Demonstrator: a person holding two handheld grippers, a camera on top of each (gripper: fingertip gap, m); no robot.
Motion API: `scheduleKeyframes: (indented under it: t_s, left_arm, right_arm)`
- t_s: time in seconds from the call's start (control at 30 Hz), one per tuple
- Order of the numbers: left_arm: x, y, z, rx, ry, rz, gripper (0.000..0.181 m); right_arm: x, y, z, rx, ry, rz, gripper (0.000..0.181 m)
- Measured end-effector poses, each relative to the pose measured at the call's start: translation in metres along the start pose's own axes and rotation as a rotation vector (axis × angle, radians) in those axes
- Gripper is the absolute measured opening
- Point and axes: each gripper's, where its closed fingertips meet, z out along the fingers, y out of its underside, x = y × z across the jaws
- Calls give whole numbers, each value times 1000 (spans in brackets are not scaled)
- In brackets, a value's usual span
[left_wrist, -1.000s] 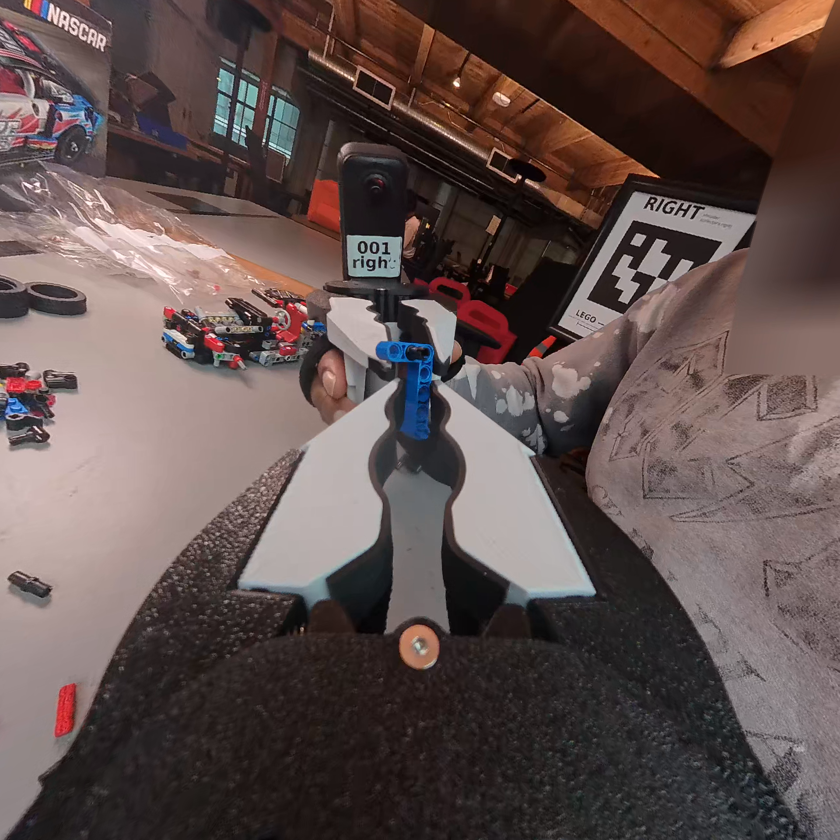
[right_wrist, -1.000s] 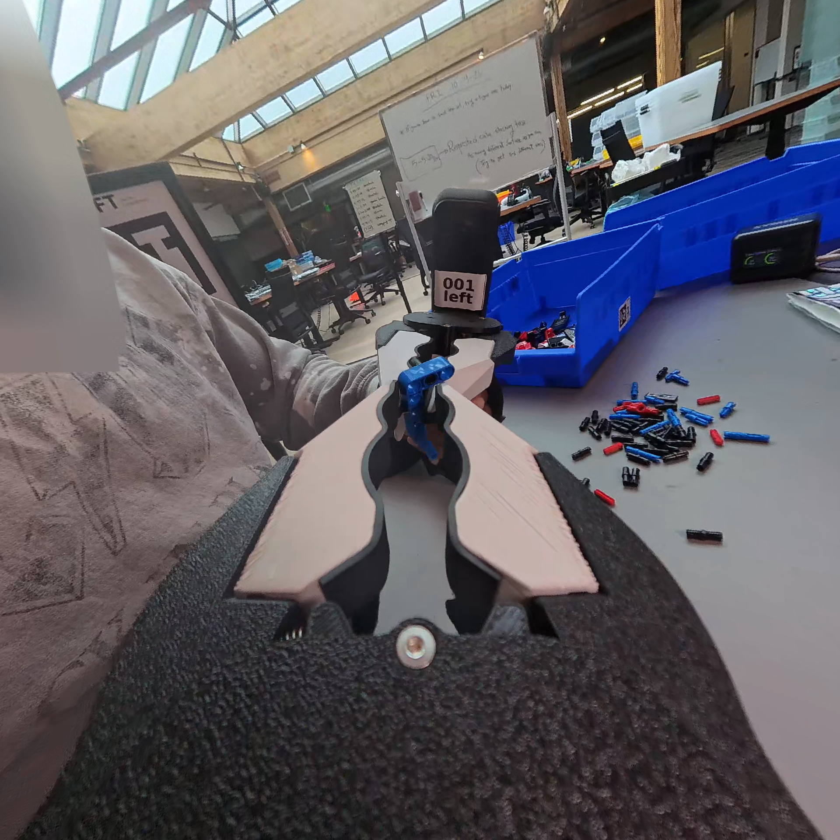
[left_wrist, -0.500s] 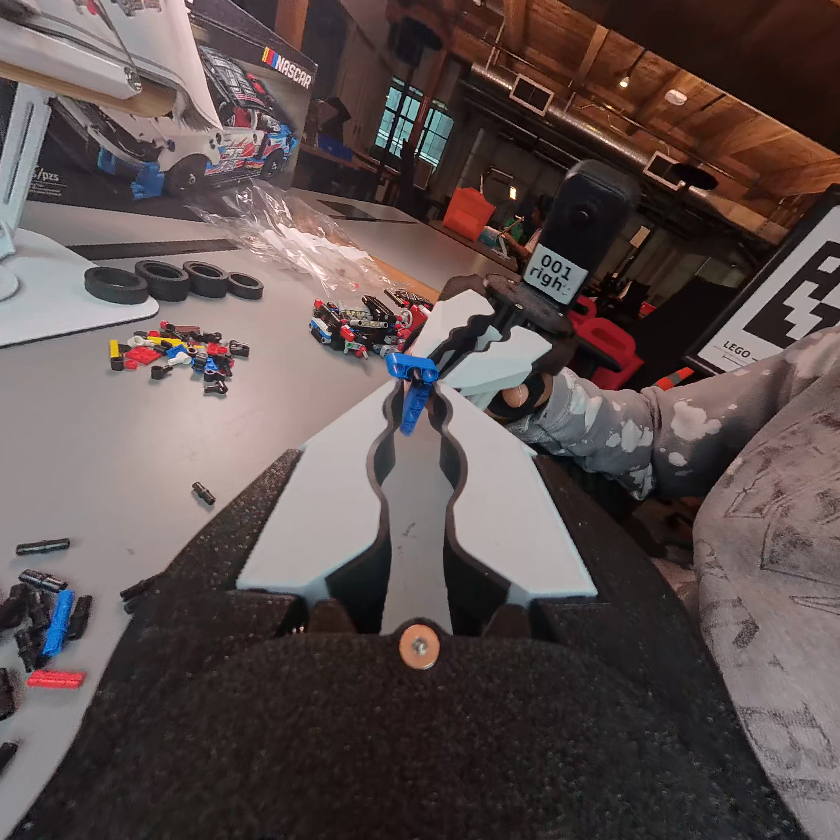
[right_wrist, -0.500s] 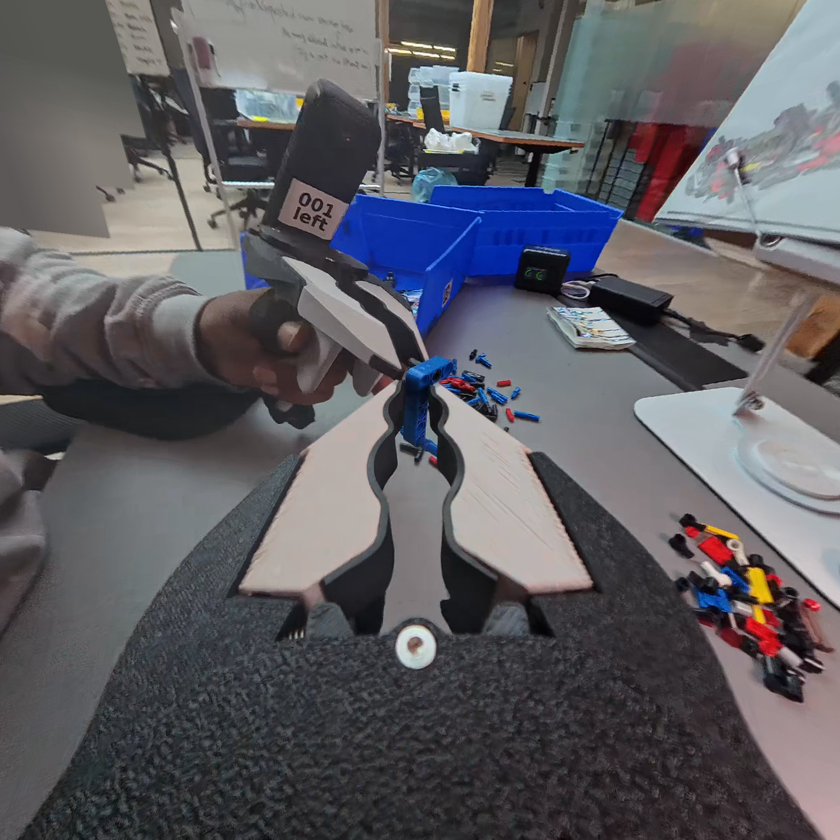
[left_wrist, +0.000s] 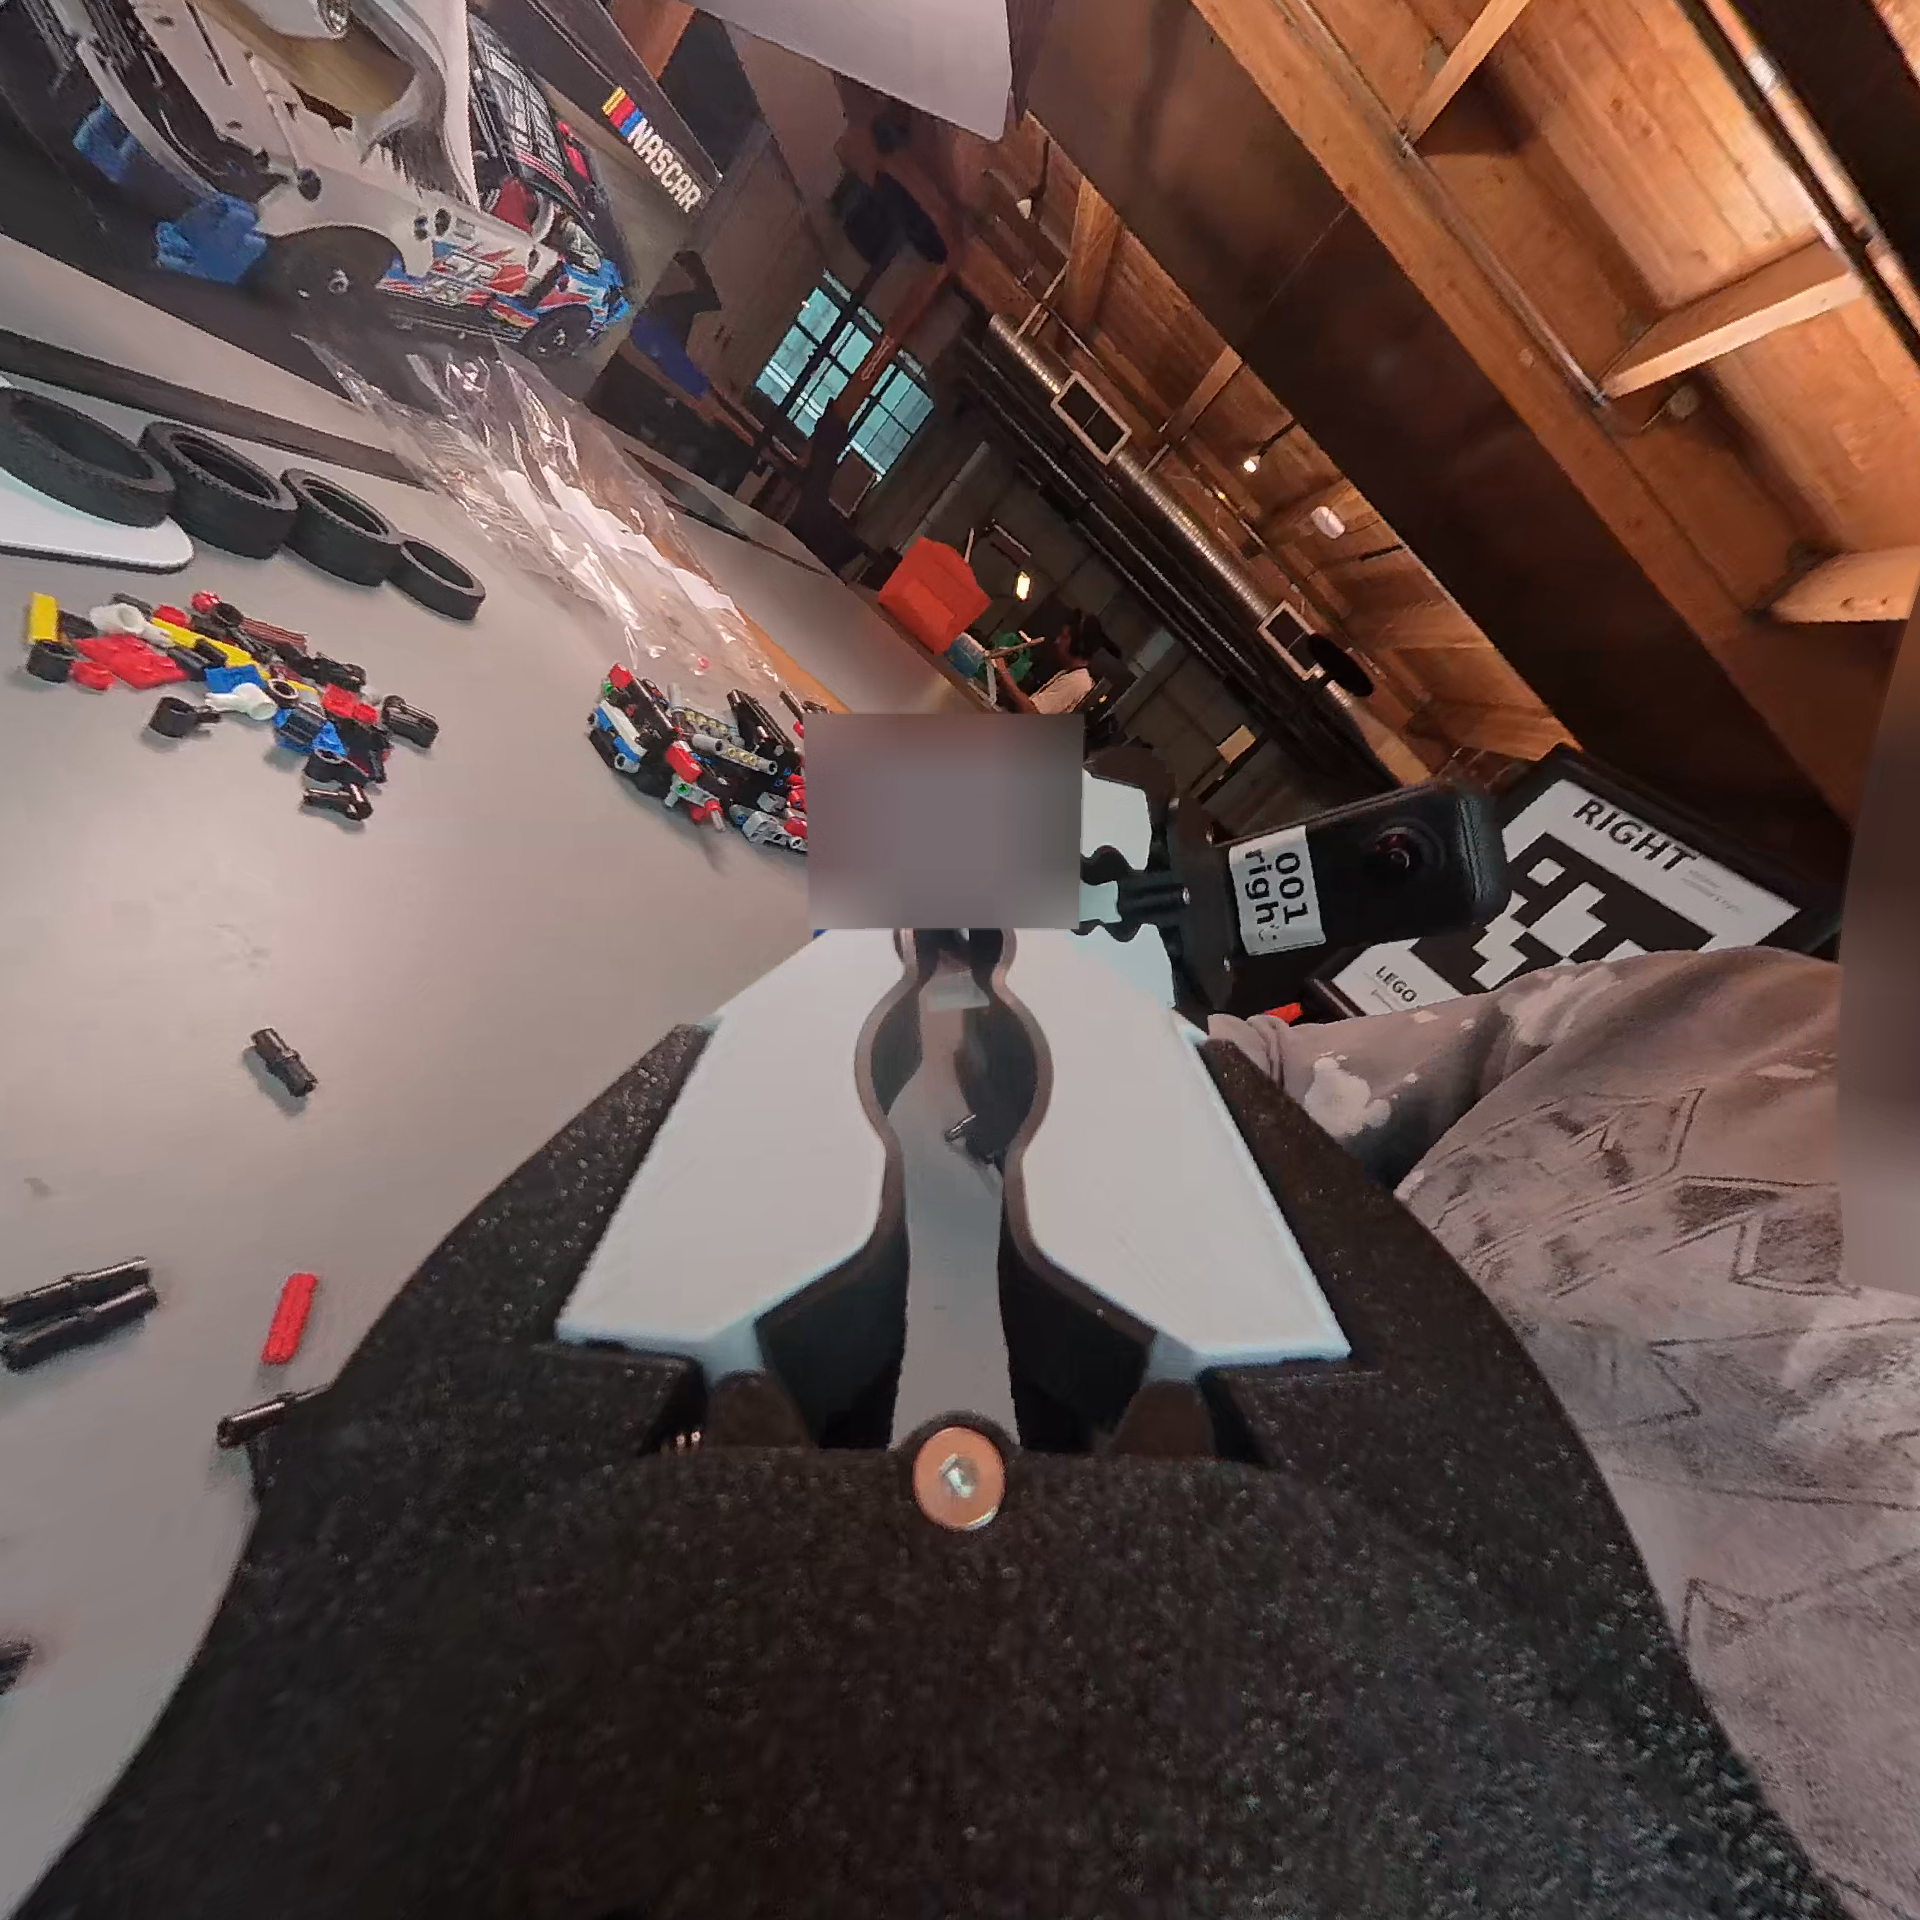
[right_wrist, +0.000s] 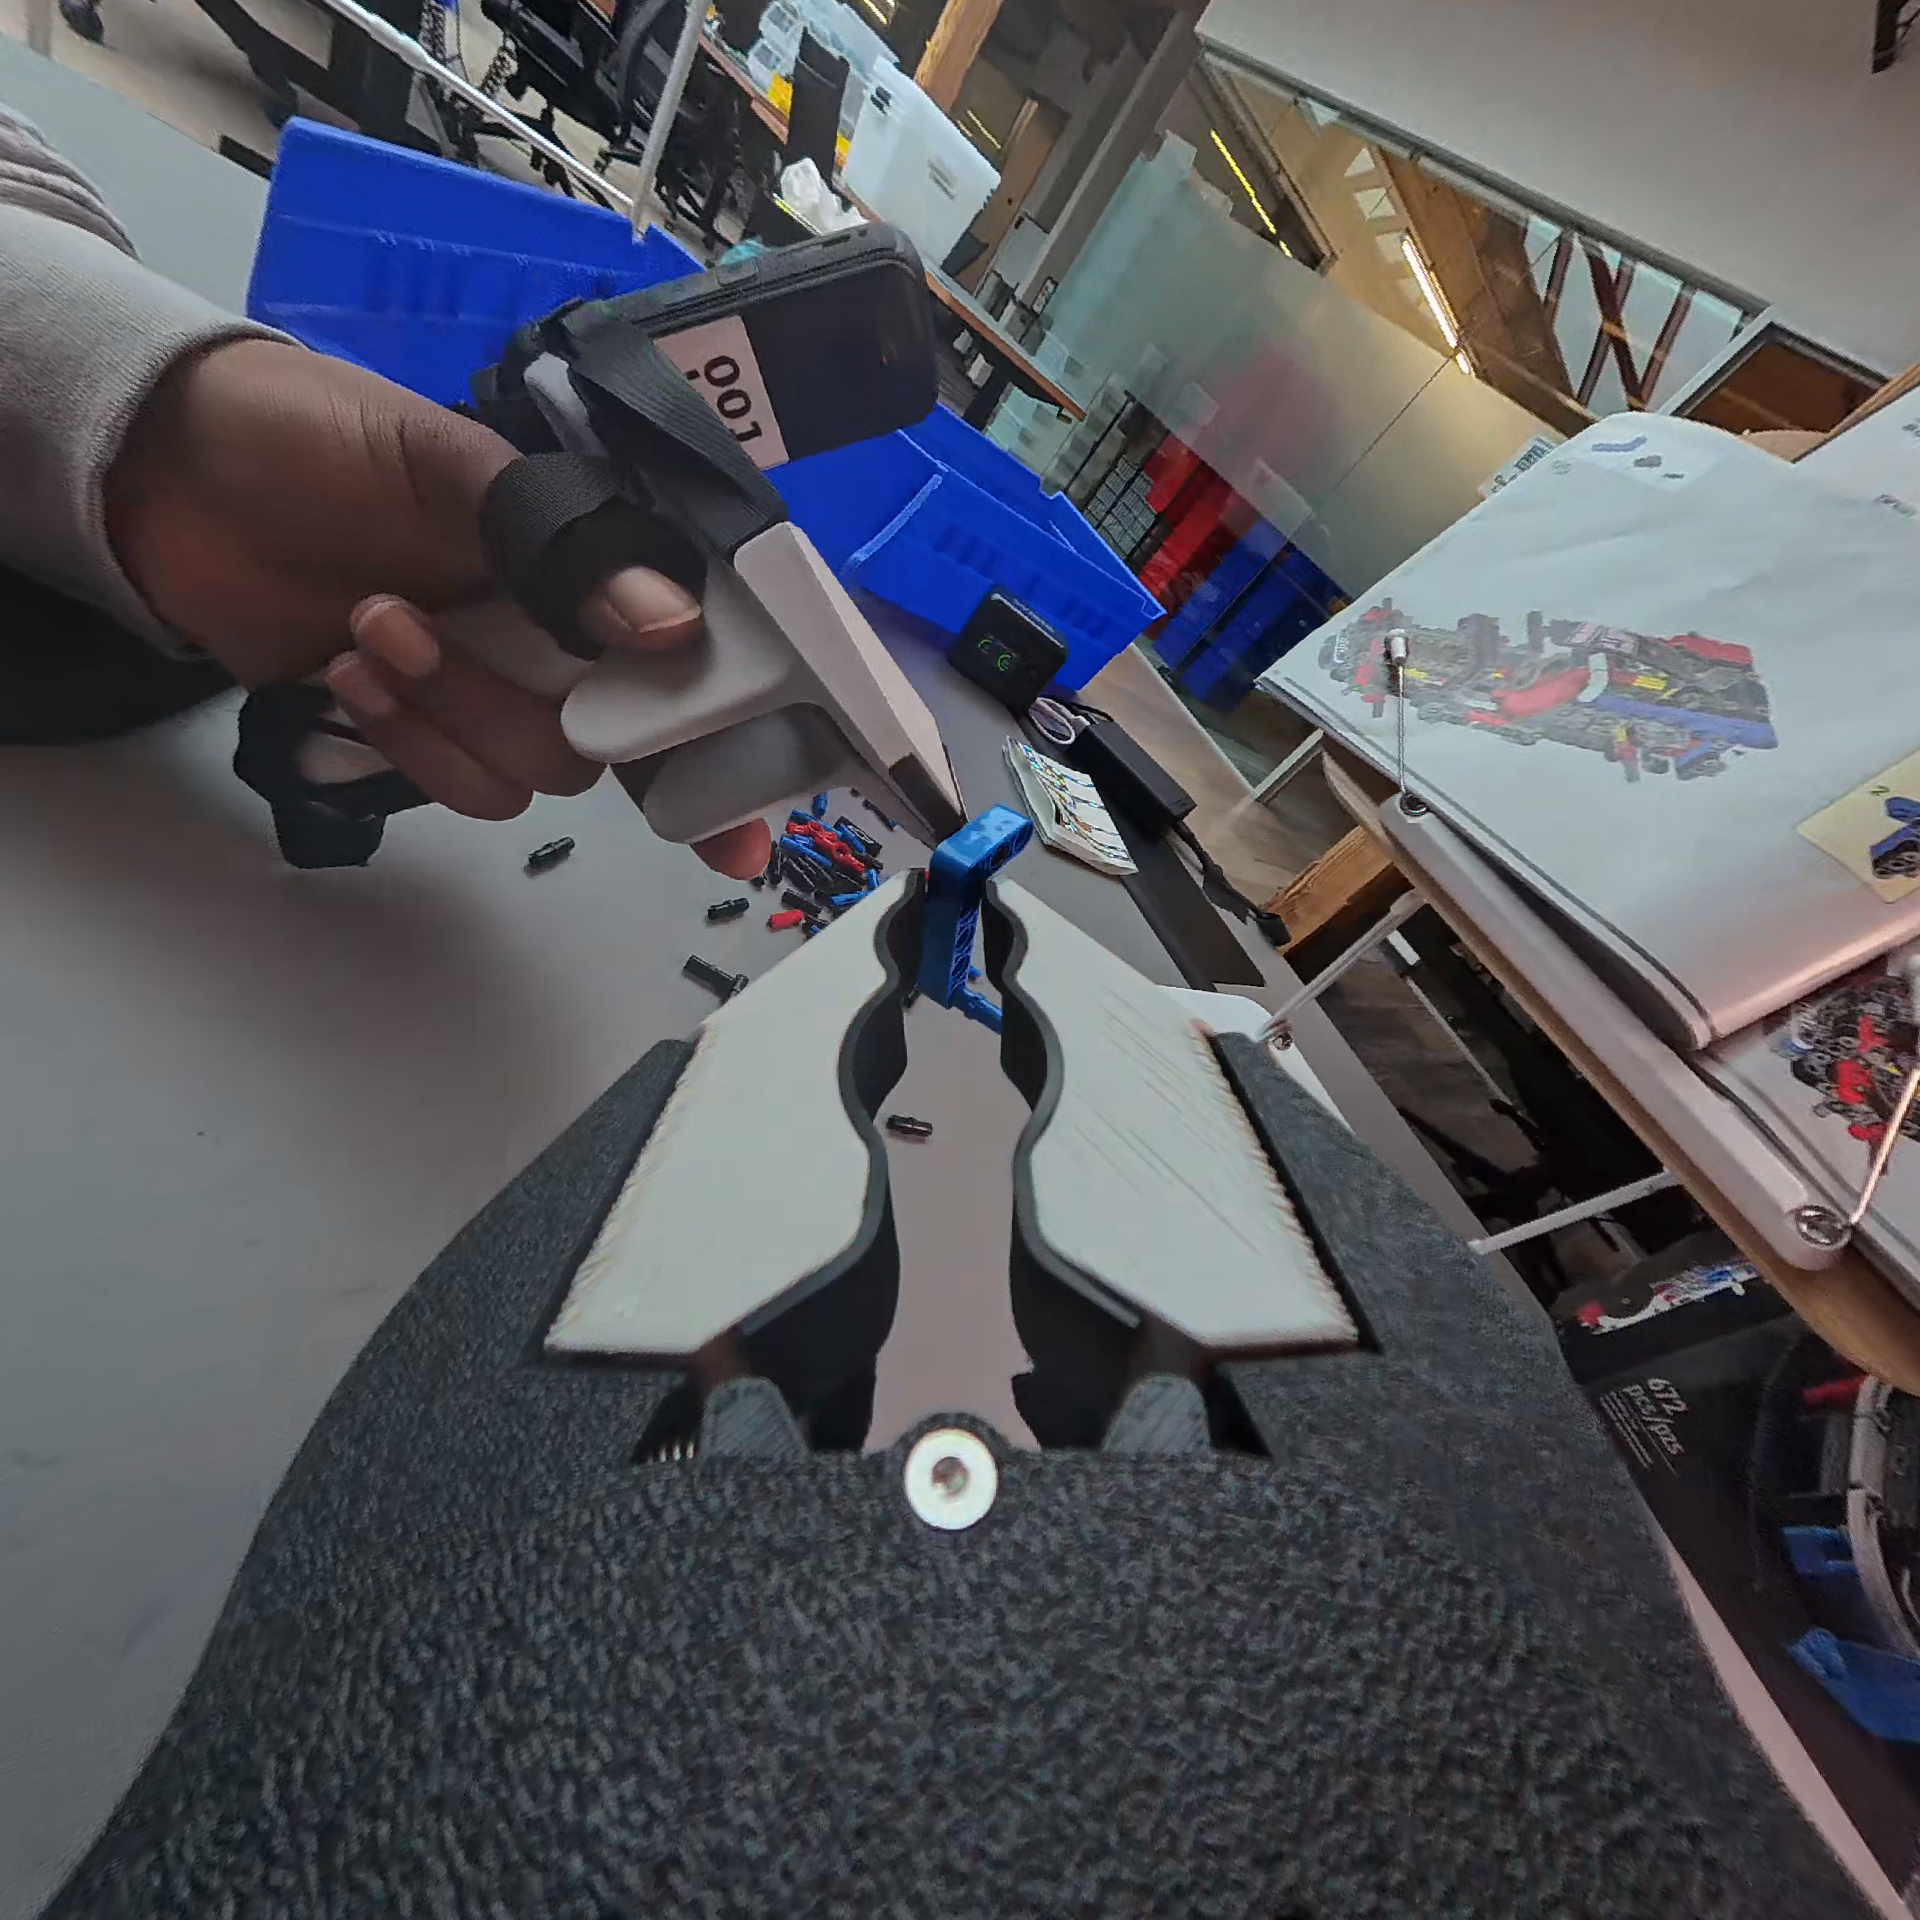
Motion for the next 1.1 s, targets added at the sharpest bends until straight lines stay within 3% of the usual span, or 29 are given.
scheduleKeyframes:
  t_s: [0.17, 0.43, 0.5, 0.6, 0.73, 0.87, 1.0, 1.1]
  left_arm:
    - [2, -1, 1, 32, 43, -85, 0]
    - [-9, -9, 2, 82, -69, -79, 1]
    - [-11, -2, 1, 52, -116, -44, 0]
    - [-22, 2, -2, -16, -253, 106, 1]
    - [-80, -11, -37, -252, -660, 460, 2]
    - [-129, 5, -76, -464, -885, 492, 3]
    - [-129, 3, -72, -430, -860, 476, 14]
    - [-92, 3, -39, -337, -610, 478, 29]
  right_arm:
    - [4, -2, 1, -6, 46, -34, 9]
    - [18, 4, 8, -78, 134, 50, 7]
    - [67, 22, -2, -140, 337, 81, 7]
    - [113, 31, -22, -116, 407, 223, 6]
    - [98, 41, -22, -93, 323, 322, 7]
    - [70, 36, -19, 17, 72, 408, 7]
    - [50, 19, -23, 149, -119, 541, 8]
    - [55, -1, -28, 310, -216, 860, 7]
